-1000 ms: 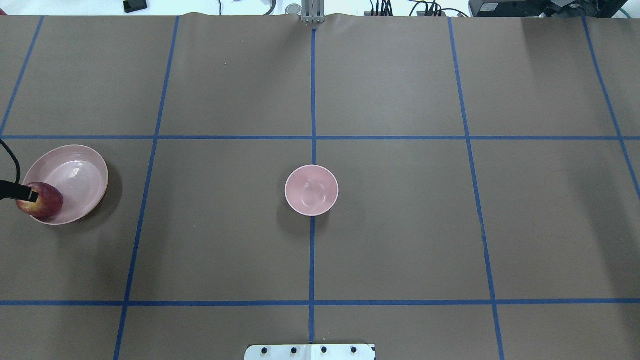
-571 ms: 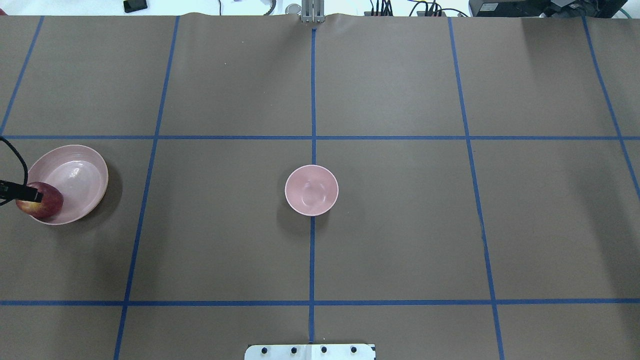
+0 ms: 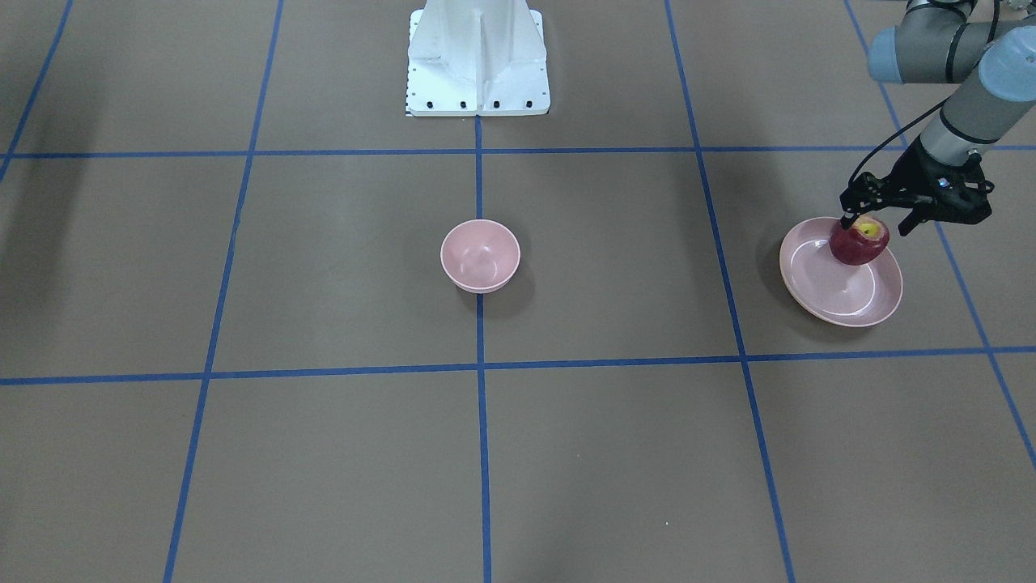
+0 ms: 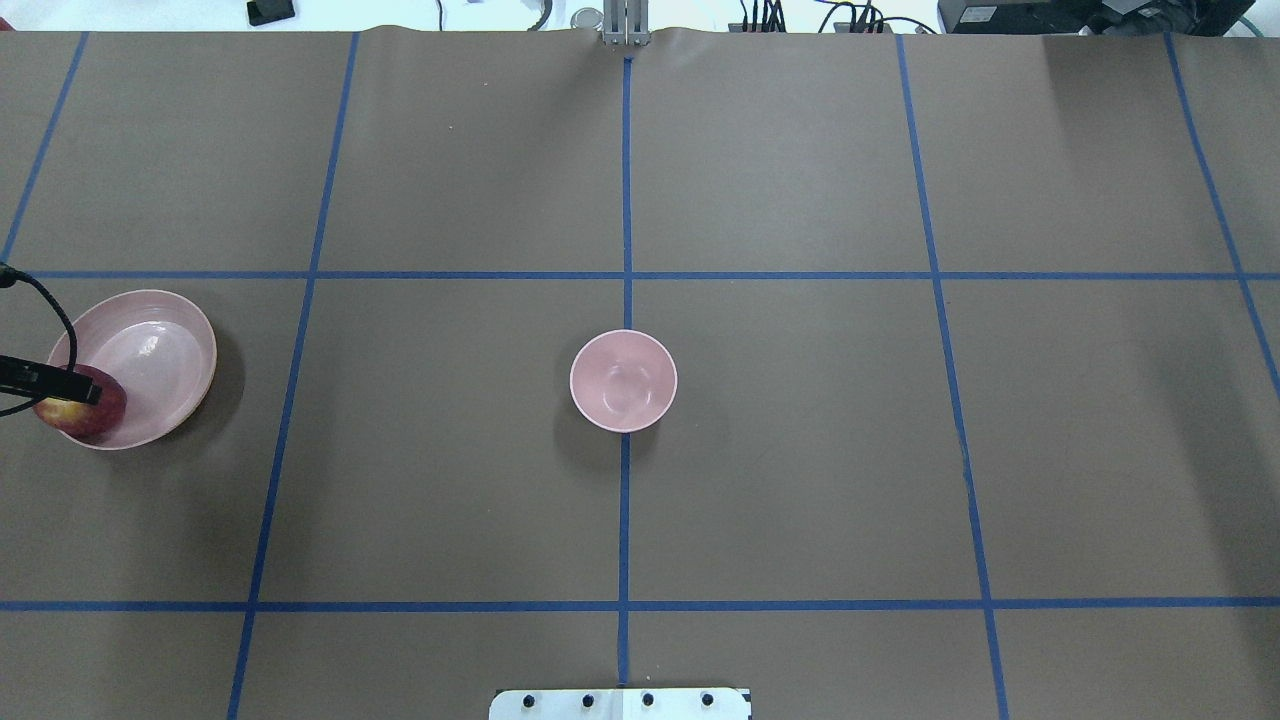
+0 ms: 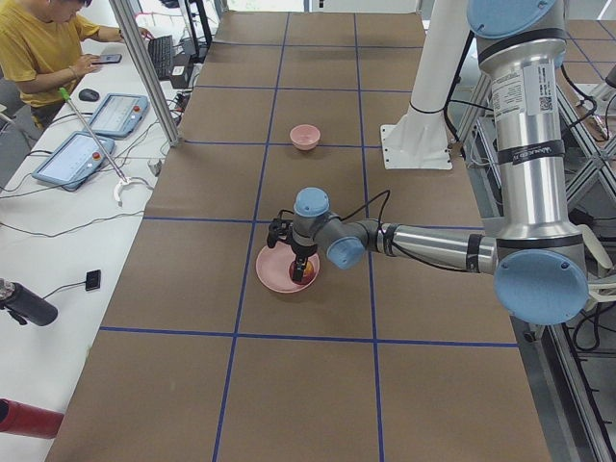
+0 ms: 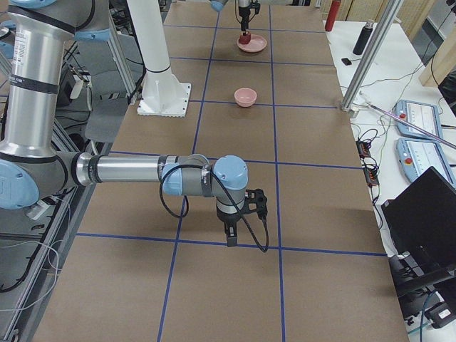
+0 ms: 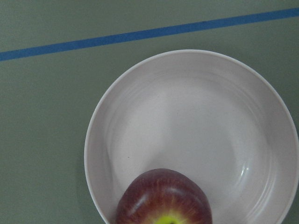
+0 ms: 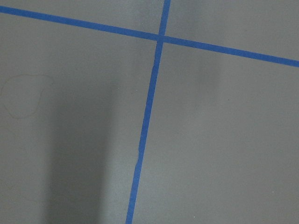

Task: Move apple from plate to bowl
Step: 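Lower the left gripper over the red apple on the pink plate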

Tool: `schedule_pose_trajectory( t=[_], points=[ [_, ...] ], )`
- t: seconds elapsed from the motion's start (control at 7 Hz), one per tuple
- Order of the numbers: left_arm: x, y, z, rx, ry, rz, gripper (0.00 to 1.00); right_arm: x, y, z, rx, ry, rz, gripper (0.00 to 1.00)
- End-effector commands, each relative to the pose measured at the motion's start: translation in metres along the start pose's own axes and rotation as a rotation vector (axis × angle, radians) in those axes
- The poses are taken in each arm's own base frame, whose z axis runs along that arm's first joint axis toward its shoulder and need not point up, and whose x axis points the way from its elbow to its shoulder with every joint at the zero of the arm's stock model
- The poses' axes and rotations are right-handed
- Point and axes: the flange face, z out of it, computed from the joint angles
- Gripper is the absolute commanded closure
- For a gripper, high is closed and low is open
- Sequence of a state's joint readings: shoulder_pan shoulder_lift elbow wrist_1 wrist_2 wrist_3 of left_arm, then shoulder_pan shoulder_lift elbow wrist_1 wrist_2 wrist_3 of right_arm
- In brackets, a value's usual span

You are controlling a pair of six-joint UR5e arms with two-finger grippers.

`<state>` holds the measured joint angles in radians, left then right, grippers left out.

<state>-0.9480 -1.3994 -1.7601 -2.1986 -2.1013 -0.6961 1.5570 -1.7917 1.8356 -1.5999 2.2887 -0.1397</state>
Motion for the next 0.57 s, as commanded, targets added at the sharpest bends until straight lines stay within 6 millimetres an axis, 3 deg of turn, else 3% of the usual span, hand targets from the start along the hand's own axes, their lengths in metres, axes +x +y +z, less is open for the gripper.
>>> schedule_pose_trajectory(
  t=[0.0, 0.43],
  points=[
    [0.0011, -0.0018, 0.0113, -0.009, -0.010, 0.008, 0.02, 0.0003, 0.0001, 0.0004, -0.001, 0.000, 0.001, 0.00],
    [0.0003, 0.0007, 0.0194, -0.024, -0.015, 0.014, 0.02, 0.0002, 0.0001, 0.0004, -0.001, -0.002, 0.002, 0.00]
  ],
)
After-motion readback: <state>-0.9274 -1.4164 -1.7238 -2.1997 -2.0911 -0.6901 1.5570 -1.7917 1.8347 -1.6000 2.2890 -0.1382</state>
